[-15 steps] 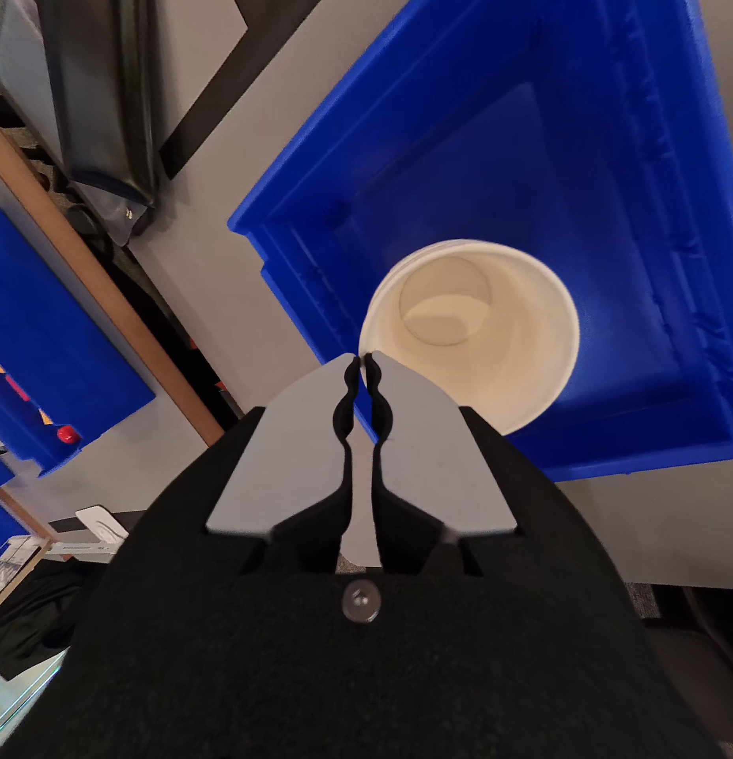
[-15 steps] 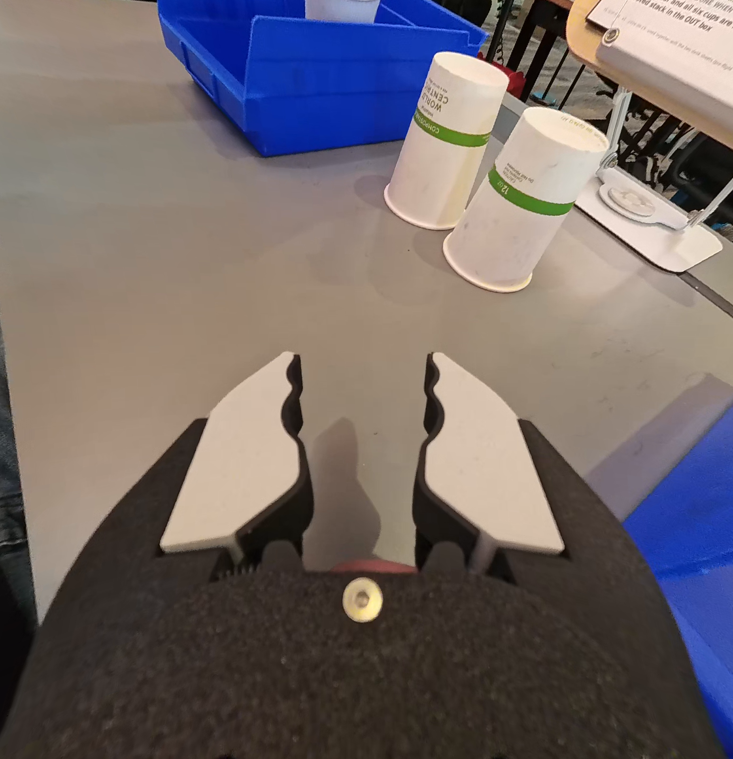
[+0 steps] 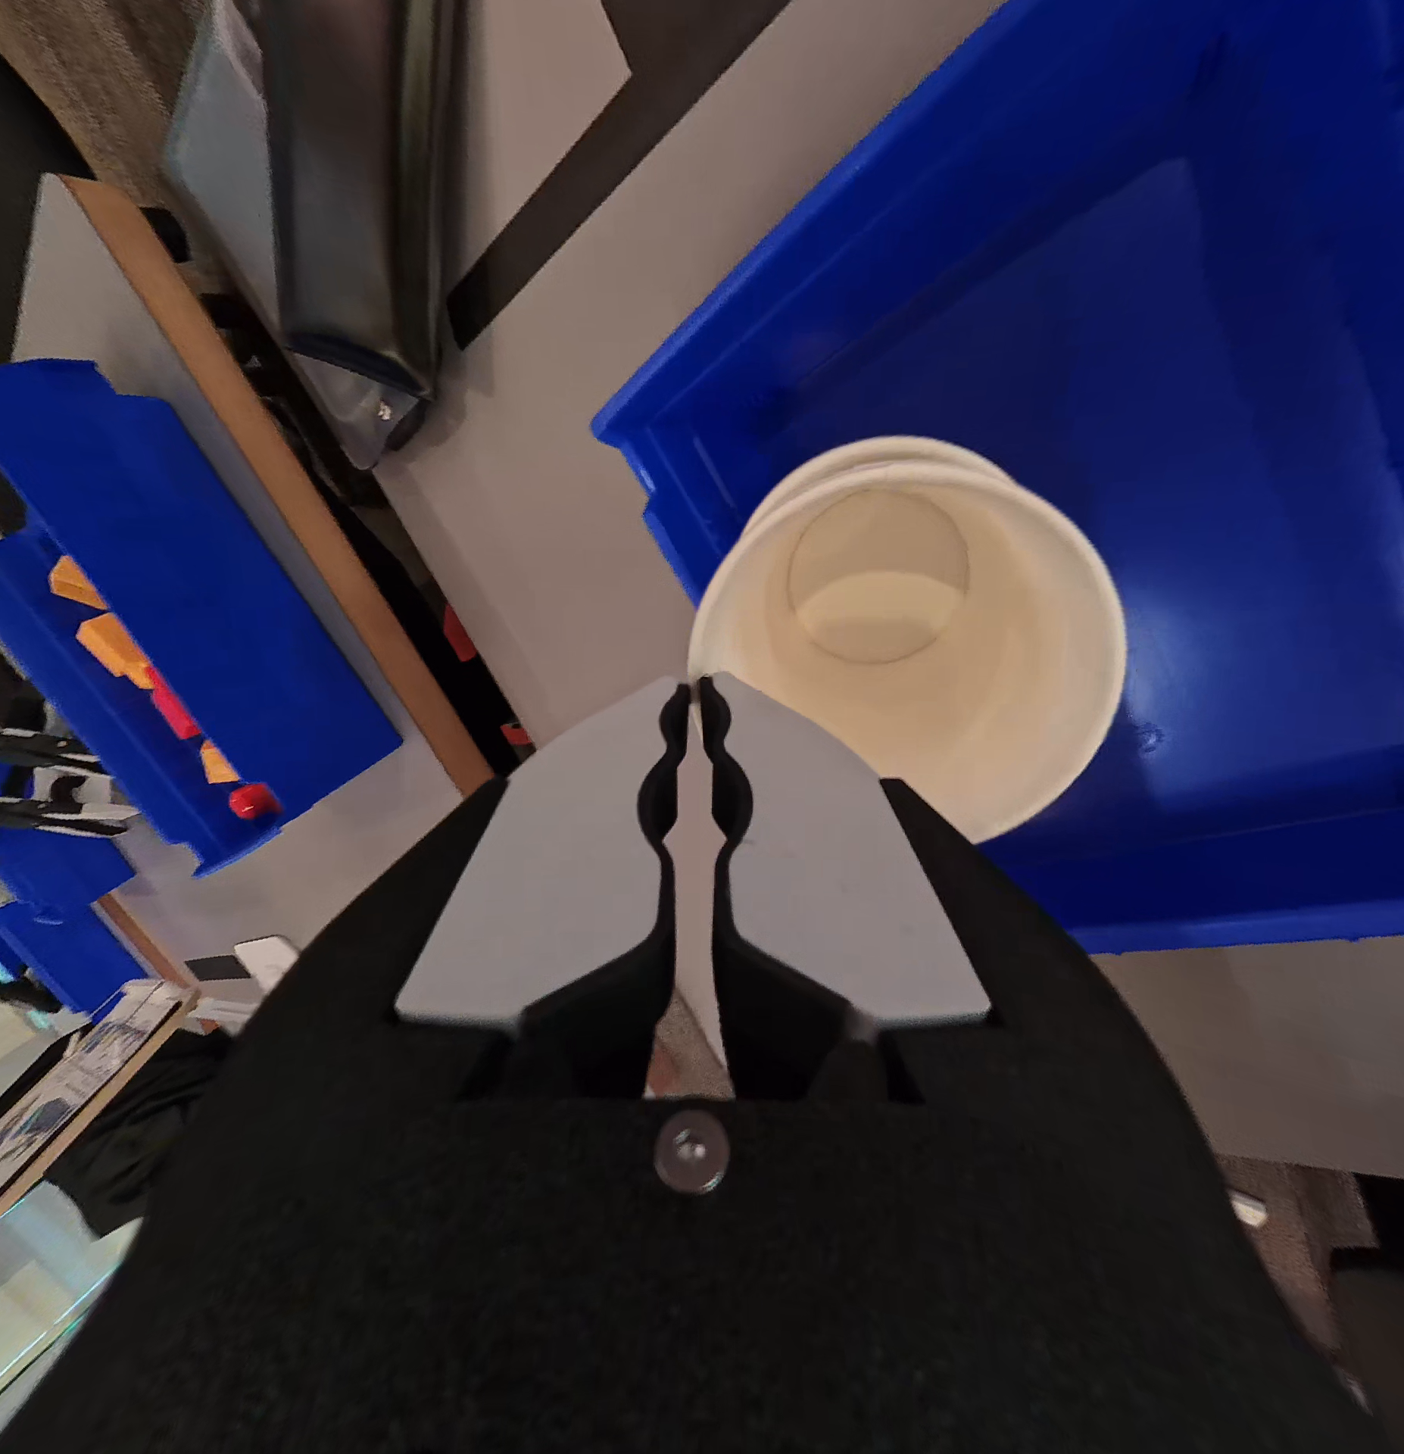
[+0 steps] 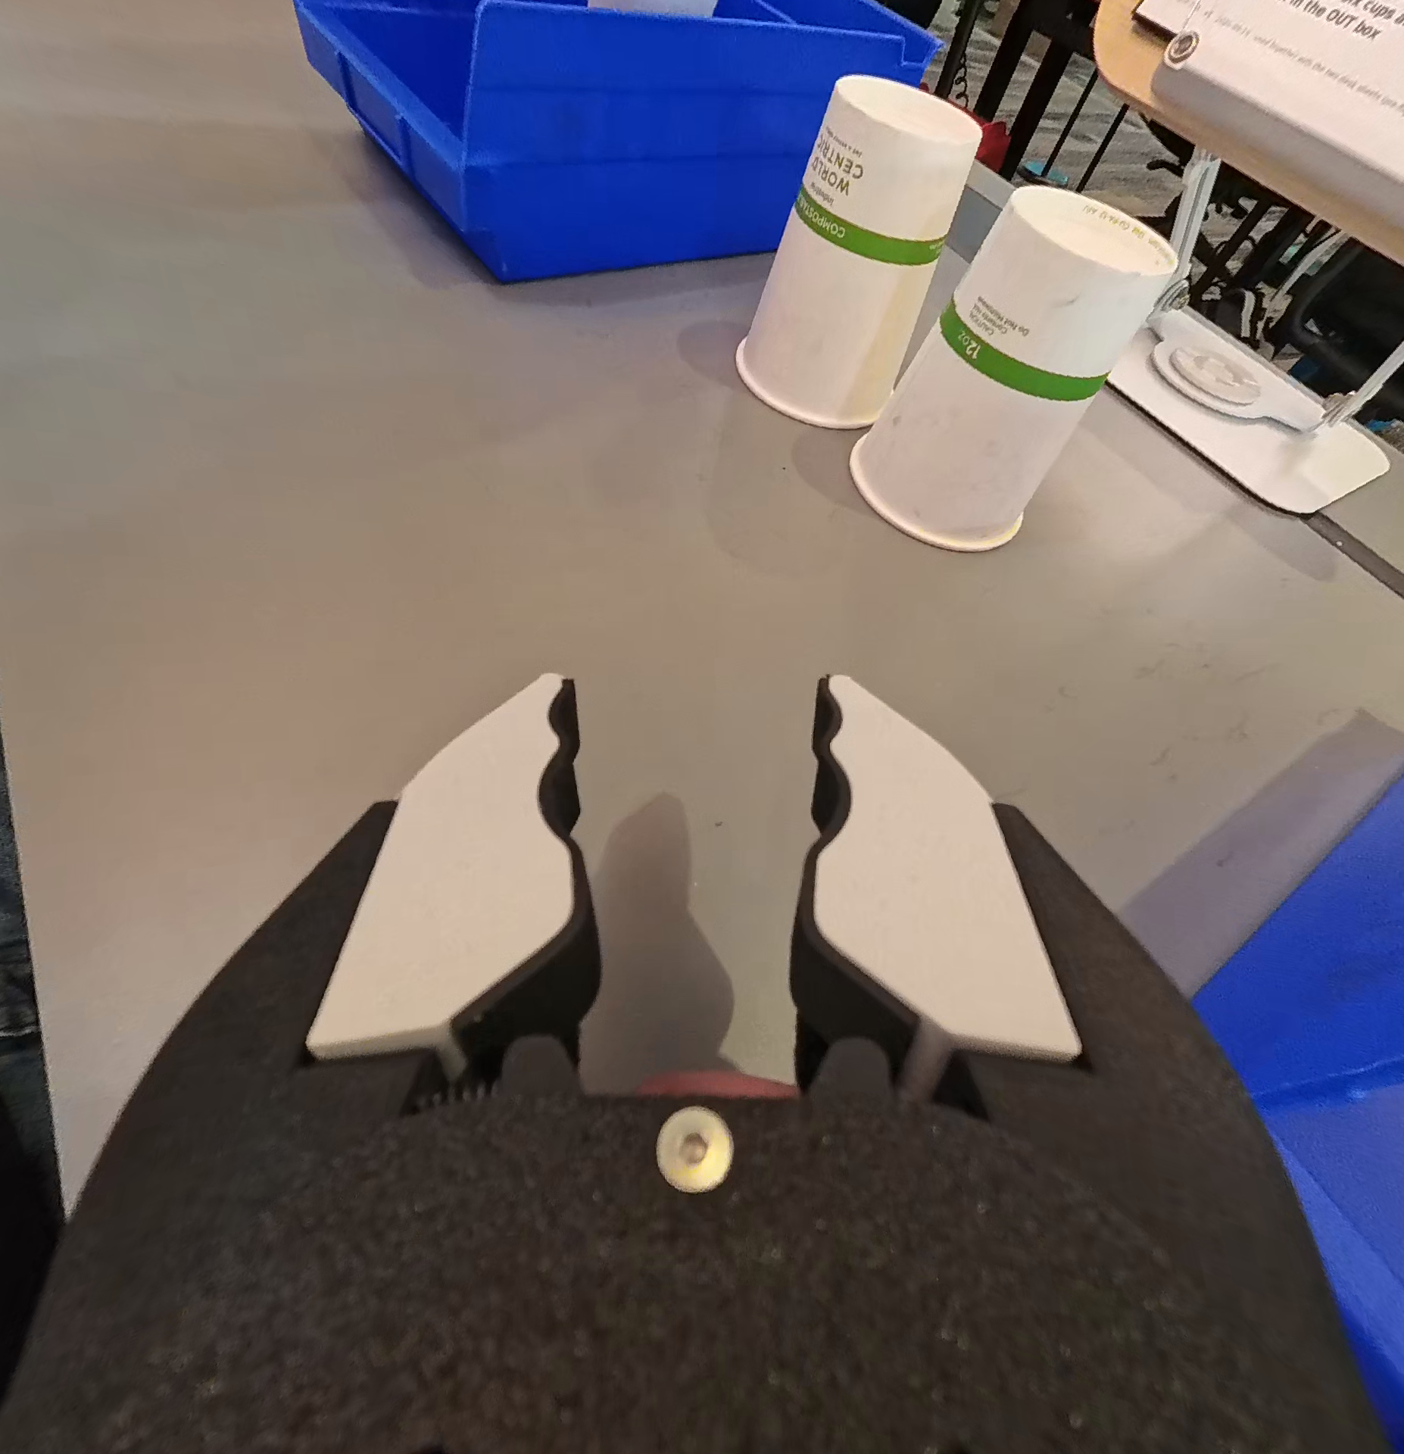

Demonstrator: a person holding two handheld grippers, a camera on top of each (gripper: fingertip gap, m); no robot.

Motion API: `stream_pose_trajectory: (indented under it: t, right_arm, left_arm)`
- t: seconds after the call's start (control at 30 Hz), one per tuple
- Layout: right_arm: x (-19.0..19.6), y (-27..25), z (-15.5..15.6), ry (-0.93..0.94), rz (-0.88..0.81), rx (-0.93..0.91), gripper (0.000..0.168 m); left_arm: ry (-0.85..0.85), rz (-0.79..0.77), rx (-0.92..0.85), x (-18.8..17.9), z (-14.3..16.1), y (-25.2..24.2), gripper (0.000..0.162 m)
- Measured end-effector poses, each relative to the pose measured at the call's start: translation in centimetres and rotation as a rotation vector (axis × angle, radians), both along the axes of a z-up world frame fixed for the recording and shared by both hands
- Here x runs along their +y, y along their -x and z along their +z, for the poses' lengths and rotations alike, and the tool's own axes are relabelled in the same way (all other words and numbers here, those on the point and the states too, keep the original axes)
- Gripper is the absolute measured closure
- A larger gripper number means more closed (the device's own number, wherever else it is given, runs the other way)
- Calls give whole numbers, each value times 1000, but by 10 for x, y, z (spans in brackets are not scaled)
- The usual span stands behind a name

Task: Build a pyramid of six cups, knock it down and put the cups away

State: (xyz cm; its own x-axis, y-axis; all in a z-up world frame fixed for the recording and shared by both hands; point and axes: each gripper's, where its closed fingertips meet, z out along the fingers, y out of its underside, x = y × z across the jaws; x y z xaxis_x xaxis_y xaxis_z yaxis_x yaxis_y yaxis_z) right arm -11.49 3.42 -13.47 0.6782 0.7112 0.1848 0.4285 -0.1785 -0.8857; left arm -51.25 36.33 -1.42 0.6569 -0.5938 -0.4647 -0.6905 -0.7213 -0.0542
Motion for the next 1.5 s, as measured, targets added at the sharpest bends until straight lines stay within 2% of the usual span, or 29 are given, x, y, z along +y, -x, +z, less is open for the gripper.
stream_pose_trajectory:
  t: [0.2,0.37,0.73,0.87,1.03,1.13,1.27,1.37,1.43,1.5]
  right_arm:
    - [0,1,-1,1,3,-8,112]
    - [-1,1,0,-3,2,-10,112]
    - [0,0,-2,-5,1,-22,112]
    - [0,0,-3,-3,0,-25,111]
    - [0,0,-5,-2,0,-37,111]
    - [0,0,-6,1,1,-37,111]
    - [0,-1,-5,7,0,-24,111]
    - [0,0,-5,11,1,-19,111]
    - [1,0,-6,10,2,-24,111]
    - [1,0,-7,12,5,-27,111]
  left_arm:
    - [-58,-25,75,6,16,6,160]
    - [-68,-40,166,8,17,14,160]
    - [-63,-23,135,16,-8,23,160]
    - [-62,-15,97,18,-26,22,160]
    - [-93,-34,145,20,-43,26,160]
    - [-108,-26,48,19,-44,21,158]
    - [16,-33,-333,0,-34,-9,134]
    - [132,-159,-568,-27,-18,-37,133]
    - [166,-257,-569,-41,-19,-44,134]
    - [153,-313,-462,-44,-29,-40,140]
